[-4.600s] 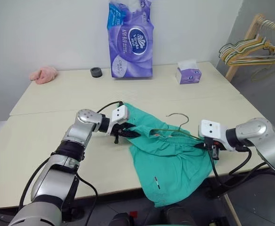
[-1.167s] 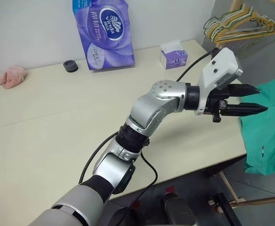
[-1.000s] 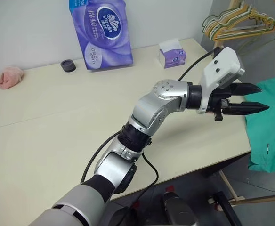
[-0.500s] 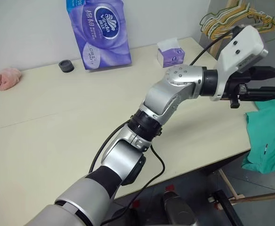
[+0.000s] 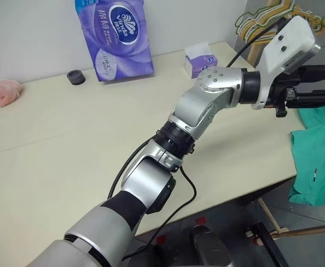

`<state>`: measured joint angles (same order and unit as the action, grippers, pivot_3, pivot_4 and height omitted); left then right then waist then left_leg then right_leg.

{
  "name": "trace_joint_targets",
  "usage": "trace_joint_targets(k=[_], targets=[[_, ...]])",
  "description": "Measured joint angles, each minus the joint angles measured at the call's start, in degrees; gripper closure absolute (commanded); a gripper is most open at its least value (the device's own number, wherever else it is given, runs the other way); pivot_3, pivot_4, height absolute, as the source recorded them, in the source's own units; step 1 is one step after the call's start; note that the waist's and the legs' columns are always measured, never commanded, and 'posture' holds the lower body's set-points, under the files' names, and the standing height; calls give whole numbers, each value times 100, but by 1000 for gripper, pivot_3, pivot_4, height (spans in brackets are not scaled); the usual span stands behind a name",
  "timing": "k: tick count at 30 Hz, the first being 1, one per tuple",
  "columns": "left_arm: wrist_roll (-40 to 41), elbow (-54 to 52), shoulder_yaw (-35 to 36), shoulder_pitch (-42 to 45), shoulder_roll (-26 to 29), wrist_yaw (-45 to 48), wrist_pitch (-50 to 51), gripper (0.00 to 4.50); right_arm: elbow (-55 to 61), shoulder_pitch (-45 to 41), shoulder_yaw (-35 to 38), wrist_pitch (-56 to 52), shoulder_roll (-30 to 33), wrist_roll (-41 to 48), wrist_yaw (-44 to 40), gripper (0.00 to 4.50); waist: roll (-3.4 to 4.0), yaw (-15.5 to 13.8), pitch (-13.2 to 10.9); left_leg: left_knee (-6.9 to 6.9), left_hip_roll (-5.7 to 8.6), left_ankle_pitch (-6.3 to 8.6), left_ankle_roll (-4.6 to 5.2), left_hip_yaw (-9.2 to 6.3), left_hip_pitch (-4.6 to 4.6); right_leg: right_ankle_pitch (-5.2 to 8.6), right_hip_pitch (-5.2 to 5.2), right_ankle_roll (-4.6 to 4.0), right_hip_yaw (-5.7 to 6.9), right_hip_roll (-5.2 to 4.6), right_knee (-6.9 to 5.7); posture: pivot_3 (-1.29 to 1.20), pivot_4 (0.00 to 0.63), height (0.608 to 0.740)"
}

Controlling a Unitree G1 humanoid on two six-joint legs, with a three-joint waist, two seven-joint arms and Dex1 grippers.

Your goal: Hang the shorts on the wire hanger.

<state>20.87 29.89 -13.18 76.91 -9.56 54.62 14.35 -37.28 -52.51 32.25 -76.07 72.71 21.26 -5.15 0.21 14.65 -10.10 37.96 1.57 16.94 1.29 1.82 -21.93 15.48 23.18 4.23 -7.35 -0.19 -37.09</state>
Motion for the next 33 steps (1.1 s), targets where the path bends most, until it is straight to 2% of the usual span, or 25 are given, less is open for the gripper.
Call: trace_joint_targets(k=[4,8,14,19,24,27,29,33], targets=[[0,10,4,8,-1,21,-31,2105,1129,112,522,-575,-319,-116,295,81,5,-9,3,3,-1,0,0,-2,1,-1,1,2,1,1,-2,-340,155,740],[-30,29,4,16,-1,90,-109,2105,2531,387,737,-975,-606,-302,441,81,10,-12,6,5,0,-1,-1,-1,-2,-5,6,9,1,0,0,-342,146,740],[-120,154,2,29,5,115,-136,2105,4220,498,756,-981,-957,-593,570,81,19,-1,12,10,-1,0,0,-3,1,-8,8,15,1,-1,-3,-336,139,740],[-268,40,-7,-123,99,108,-114,2105,5484,759,425,-654,-1362,-518,284,81,36,43,29,13,-3,-1,1,-5,2,-12,8,22,3,0,-5,-316,122,740],[-728,-716,-174,-1297,760,-221,162,2105,6912,2147,-326,192,-2582,-194,-273,81,40,116,51,42,-9,-4,-5,-18,4,-14,17,24,5,3,-72,-258,106,740],[-1032,-1192,-174,-1975,1244,-607,353,2105,7248,2862,-785,961,-2917,-265,-399,81,43,84,53,85,-10,-6,-11,-42,-12,-16,27,22,10,0,-105,-220,96,740],[-1294,-1705,-96,-2624,1516,-1155,627,2105,7339,3177,-1148,1794,-3351,-444,-401,81,30,56,68,98,-10,-5,-8,-49,-14,-33,25,3,16,-9,-111,-181,90,740],[-1671,-2238,386,-3531,1567,-2569,1148,2105,7102,3582,-2048,3288,-3991,-843,-436,81,-24,-125,99,110,-8,-7,-7,-55,-18,-68,24,-2,37,-24,-110,-117,86,740]])
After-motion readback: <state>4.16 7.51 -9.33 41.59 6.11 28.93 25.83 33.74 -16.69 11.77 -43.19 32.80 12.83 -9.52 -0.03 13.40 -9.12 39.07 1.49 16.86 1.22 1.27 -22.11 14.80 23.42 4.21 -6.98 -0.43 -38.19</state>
